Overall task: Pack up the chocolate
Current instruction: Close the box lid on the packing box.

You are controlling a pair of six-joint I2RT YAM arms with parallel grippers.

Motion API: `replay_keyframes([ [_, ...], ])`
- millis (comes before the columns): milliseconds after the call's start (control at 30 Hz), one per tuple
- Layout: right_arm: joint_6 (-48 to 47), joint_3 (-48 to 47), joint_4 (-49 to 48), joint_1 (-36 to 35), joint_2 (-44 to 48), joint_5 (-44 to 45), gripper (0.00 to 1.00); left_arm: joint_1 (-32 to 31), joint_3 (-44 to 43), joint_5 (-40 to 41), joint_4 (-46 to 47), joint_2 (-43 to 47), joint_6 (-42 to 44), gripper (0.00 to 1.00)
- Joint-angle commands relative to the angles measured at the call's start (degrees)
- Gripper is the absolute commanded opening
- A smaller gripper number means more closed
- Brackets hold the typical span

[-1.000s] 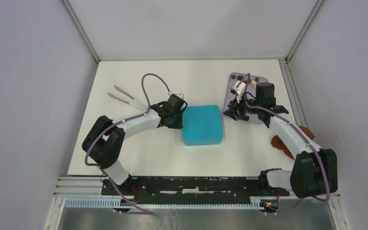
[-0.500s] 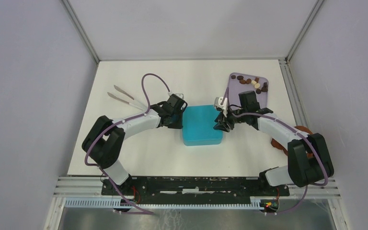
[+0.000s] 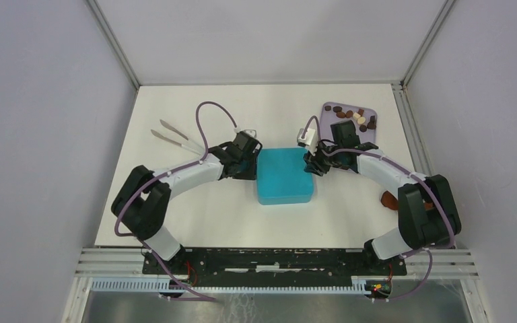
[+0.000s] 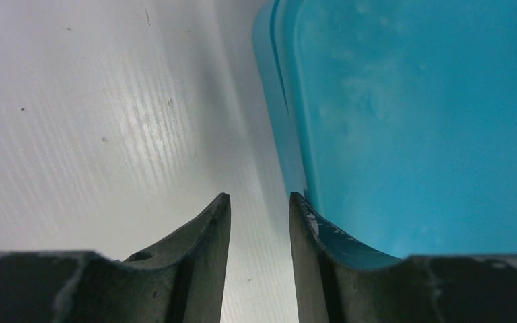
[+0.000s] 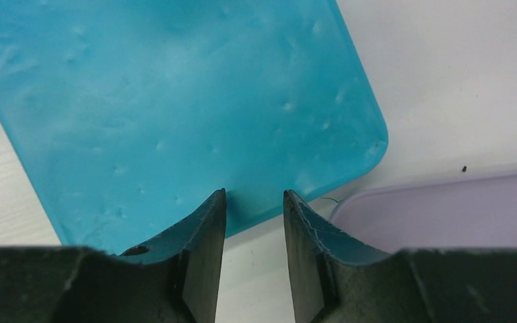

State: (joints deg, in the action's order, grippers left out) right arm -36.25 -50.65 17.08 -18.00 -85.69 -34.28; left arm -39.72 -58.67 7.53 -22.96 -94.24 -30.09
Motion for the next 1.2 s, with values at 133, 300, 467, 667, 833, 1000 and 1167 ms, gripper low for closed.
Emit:
replay_keyframes([
  [133, 1.46, -1.29, 2.93, -0.04, -1.15, 2.84, 0.43, -0.15, 3.42, 1.96, 0.02, 12.81, 0.27, 0.49],
  [300, 1.87, -1.45, 2.87, 0.05, -1.81, 2.22, 0.43, -0.10, 6.68, -6.02, 4.64, 18.54, -0.58, 0.61],
  [467, 2.16, -1.71, 3.17, -0.02, -2.69, 1.92, 0.43, -0.14, 3.96, -15.90, 10.51, 15.90, -0.89, 0.53],
  [667, 2.36, -1.82, 3.38, -0.02, -3.07, 1.94, 0.43, 0.74, -5.65, -18.87, 9.38, 5.05, -0.59, 0.28],
  [833, 2.38, -1.99, 3.54, 0.05, -2.82, 1.85, 0.43, 1.47, -12.63, -13.75, -0.15, -5.03, -1.69, 0.13],
  [1000, 2.40, -2.08, 3.64, -0.02, -2.40, 0.99, 0.44, 2.41, -12.08, -10.54, -1.71, -7.71, -2.17, 0.12],
  [1167, 2.10, -2.42, 3.94, 0.04, -1.34, -0.90, 0.44, 3.54, -12.54, -11.60, -2.78, -10.46, -2.26, 0.12],
])
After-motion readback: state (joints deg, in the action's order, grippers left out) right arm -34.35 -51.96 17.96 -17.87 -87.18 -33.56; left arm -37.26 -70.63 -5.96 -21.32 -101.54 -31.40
